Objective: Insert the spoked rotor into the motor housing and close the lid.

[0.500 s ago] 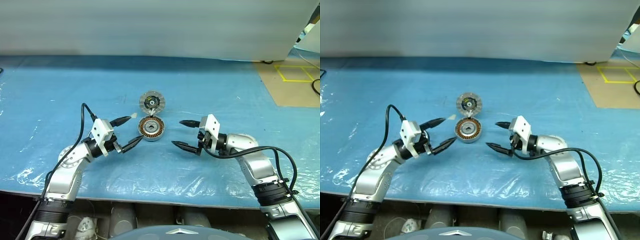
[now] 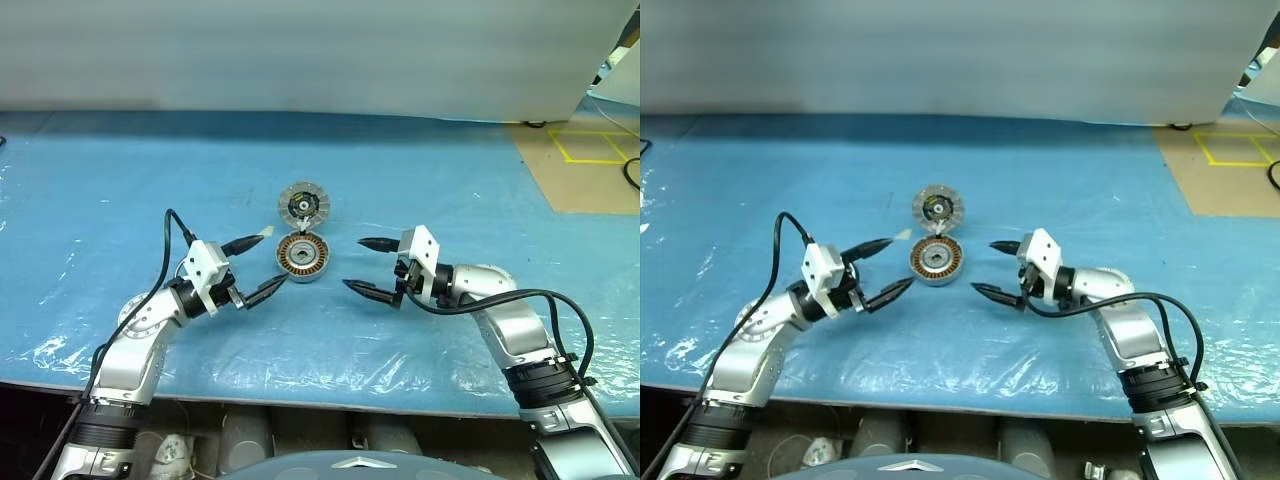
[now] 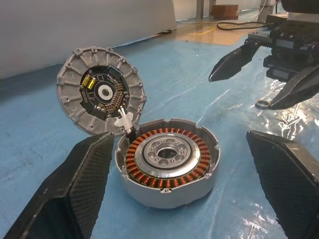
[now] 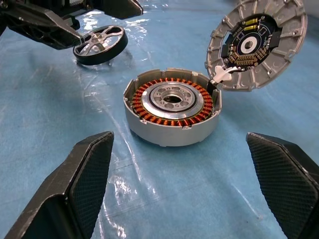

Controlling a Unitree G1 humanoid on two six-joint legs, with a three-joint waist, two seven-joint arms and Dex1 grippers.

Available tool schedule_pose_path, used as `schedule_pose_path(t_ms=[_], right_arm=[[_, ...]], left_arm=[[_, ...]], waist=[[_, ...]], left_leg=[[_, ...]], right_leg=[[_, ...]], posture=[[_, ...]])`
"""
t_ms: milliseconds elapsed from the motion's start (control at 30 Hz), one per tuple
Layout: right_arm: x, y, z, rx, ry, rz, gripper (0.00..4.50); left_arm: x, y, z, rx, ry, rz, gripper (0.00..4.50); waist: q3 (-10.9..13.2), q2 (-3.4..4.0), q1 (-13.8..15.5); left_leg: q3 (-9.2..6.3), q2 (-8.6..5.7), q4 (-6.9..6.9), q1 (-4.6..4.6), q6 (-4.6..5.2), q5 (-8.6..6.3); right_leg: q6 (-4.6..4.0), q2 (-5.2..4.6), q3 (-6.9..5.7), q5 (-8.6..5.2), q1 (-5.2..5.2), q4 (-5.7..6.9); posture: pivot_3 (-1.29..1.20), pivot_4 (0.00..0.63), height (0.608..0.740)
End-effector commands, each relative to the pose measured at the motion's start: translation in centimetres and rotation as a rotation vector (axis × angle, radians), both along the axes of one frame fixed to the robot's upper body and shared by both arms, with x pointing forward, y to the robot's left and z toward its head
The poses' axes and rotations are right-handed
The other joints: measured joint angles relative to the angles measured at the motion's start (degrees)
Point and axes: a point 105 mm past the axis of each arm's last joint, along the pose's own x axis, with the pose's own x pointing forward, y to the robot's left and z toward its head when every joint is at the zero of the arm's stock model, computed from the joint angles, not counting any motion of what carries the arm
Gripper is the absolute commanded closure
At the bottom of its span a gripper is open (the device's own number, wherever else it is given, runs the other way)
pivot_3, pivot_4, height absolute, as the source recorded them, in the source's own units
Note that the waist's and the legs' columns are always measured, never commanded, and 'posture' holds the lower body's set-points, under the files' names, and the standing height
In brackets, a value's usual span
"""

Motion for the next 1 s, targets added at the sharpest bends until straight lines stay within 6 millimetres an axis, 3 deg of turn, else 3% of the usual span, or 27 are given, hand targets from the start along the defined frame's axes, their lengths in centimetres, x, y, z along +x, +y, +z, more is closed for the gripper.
schedule_pose_path(t_ms=[33, 767, 1000], right_arm=[[0.1, 0.0, 0.9, 0.007, -0.025, 0.013, 0.03], [-0.2, 0.1, 0.7, 0.005, -0.01, 0.018, 0.03], [-0.3, 1.2, 2.4, 0.01, -0.058, 0.072, 0.03]], left_arm=[[-0.2, -0.2, 0.9, -0.001, -0.048, -0.007, 0.03], [-0.4, -0.4, 0.6, 0.005, -0.04, -0.021, 0.03], [-0.7, 0.0, 0.4, 0.012, -0.032, -0.013, 0.03]], waist=[[0.0, 0.0, 0.01], [0.0, 0.0, 0.01], [0.0, 0.0, -0.05]], left_leg=[[0.0, 0.0, 0.0, 0.0, 0.0, 0.0], [0.0, 0.0, 0.0, 0.0, -0.03, -0.02], [0.0, 0.0, -0.01, 0.0, -0.03, -0.02]], right_leg=[[0.0, 0.0, 0.0, 0.0, 0.0, 0.0], [0.0, 0.0, 0.0, 0.0, 0.0, 0.0], [-0.01, 0.0, 0.0, 0.0, -0.01, 0.0]], posture=[[0.0, 0.15, 0.74], [0.0, 0.15, 0.74], [0.0, 0.15, 0.74]])
